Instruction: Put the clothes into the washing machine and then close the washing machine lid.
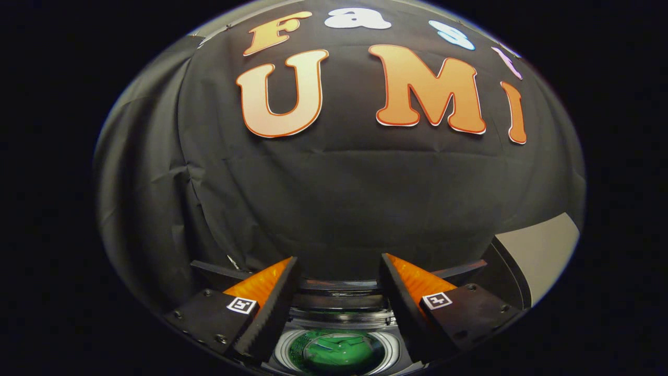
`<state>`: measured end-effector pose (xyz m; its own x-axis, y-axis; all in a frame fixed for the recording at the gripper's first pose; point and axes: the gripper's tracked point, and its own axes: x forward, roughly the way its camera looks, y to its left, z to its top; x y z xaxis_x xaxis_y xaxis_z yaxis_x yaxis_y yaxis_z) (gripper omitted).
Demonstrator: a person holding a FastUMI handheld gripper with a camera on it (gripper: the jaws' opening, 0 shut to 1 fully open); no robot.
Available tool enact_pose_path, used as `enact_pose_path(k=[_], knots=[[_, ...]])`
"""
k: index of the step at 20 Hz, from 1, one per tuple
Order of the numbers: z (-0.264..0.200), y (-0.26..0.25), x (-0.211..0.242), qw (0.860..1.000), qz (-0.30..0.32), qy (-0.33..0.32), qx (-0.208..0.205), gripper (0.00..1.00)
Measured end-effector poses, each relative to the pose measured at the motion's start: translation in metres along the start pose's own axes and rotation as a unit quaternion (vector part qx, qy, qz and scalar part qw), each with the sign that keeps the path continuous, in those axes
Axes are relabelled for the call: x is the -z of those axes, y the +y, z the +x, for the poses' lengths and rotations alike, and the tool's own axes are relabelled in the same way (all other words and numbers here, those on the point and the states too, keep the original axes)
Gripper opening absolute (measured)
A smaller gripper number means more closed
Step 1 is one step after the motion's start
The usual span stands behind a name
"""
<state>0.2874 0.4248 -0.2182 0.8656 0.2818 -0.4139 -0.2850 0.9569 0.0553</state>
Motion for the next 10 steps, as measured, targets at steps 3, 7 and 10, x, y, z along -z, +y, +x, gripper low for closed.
enact_pose_path(k=[3, 7, 10], knots=[[-0.016, 0.003, 0.009, 1.000, -0.002, -0.004, -0.001, 1.00], [-0.036, 0.006, 0.025, 1.000, -0.002, -0.006, -0.005, 1.00], [-0.043, 0.007, 0.030, 1.000, 0.000, -0.018, -0.007, 0.99]])
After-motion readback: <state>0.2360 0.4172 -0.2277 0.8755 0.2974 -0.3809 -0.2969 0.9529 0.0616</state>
